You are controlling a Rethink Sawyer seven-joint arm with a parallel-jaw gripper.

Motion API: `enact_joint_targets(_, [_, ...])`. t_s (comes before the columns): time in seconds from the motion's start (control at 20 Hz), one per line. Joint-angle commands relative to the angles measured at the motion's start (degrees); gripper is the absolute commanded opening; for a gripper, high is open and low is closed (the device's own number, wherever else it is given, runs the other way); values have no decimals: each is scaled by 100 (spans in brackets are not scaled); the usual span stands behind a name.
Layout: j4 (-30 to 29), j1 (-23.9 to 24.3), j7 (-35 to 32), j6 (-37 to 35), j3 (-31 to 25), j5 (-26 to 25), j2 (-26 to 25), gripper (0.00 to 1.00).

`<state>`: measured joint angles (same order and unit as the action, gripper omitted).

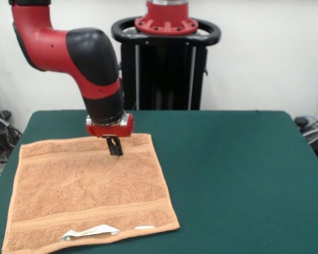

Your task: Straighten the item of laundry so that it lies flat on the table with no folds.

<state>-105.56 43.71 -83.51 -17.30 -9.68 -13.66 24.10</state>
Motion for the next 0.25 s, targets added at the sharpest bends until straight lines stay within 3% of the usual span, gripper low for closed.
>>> enact_joint_targets(0.05, [1119, -106, -170, 396, -330, -347, -759, 0])
enact_joint_targets(0.25, [1145, -87, -202, 334, -353, -346, -746, 0])
